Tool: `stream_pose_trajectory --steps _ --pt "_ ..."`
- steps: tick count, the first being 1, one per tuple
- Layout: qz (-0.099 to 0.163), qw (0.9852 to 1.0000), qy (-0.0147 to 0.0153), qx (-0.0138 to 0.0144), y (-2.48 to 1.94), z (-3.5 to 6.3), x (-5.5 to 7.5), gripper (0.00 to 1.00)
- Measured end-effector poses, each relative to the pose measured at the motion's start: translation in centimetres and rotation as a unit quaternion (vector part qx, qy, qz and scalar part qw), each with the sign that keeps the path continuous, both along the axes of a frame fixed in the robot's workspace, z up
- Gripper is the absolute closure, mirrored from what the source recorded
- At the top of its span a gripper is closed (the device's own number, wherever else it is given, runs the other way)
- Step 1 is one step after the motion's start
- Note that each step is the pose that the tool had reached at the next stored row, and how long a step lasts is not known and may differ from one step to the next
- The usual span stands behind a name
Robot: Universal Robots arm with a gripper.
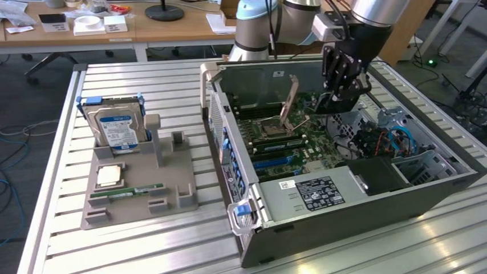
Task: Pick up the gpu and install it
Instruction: 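Insert the gpu into the slot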
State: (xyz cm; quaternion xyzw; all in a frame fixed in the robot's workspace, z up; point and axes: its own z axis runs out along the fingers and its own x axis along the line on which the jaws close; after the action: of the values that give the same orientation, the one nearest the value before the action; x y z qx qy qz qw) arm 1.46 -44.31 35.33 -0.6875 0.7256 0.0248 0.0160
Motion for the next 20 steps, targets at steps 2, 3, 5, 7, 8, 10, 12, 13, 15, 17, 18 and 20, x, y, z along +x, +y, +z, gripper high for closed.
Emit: stream_pose_trajectory --steps 2,3,5,7,8,10,12,13,15,17,18,20 --pt "0.000 1.0000 0.0000 0.0000 0.00 -0.33 0.0 0.74" --pt "0.000 1.0000 0.0000 0.0000 0.00 -0.47 0.0 0.74" --pt "0.000 1.0000 0.0000 0.0000 0.00 -0.78 -0.1 0.74" --pt "0.000 1.0000 0.0000 -0.0001 0.00 -1.12 -0.1 0.74" --pt "0.000 1.0000 0.0000 0.0000 0.00 -1.29 -0.1 0.74" --pt "0.000 1.0000 0.0000 0.0000 0.00 -1.58 -0.2 0.74" --pt "0.000 1.0000 0.0000 0.0001 0.00 -1.87 -0.2 0.74" --pt "0.000 1.0000 -0.0001 0.0000 0.00 -2.01 -0.2 0.74" --pt "0.000 1.0000 0.0000 0.0000 0.00 -2.27 -0.3 0.74" --pt "0.000 1.0000 0.0000 0.0000 0.00 -2.53 -0.4 0.74" --pt "0.000 1.0000 0.0000 0.0000 0.00 -2.66 -0.4 0.74" --pt "0.000 1.0000 0.0000 0.0000 0.00 -2.93 -0.4 0.74"
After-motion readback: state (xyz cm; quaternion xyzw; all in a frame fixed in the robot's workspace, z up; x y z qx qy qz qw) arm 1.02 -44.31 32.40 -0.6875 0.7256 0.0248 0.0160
